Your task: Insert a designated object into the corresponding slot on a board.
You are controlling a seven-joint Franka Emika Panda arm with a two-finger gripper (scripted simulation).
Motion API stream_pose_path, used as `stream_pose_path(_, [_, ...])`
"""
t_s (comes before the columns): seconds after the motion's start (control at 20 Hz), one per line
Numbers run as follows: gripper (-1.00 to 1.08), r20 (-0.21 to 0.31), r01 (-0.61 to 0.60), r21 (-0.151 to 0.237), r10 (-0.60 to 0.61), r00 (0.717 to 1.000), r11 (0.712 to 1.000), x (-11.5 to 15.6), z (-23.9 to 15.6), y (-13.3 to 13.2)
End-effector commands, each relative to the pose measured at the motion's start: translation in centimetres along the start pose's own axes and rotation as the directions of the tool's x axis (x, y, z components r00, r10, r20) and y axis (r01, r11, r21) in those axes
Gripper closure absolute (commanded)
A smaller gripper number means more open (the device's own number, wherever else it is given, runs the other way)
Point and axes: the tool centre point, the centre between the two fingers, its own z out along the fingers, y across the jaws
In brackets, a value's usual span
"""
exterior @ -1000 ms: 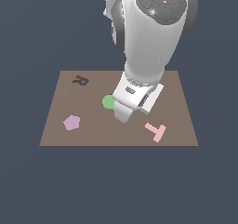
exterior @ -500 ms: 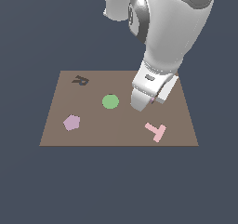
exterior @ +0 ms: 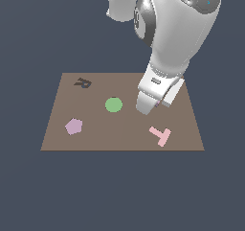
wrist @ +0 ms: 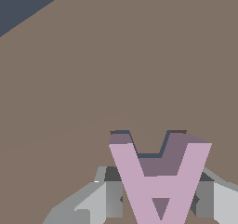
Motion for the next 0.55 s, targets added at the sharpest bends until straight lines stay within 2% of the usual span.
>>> stream_pose_path(0.0, [1.08,0.000,-0.001,0.000,0.001,1.000,1.000,0.04,0.29,-0.03])
stream_pose_path(0.05, [-0.92,0.000,-0.001,0.000,0.001,1.000,1.000,0.04,0.29,-0.03])
stream_pose_path(0.5, [-0.92,0.000,-0.001,0.000,0.001,1.000,1.000,0.04,0.29,-0.03])
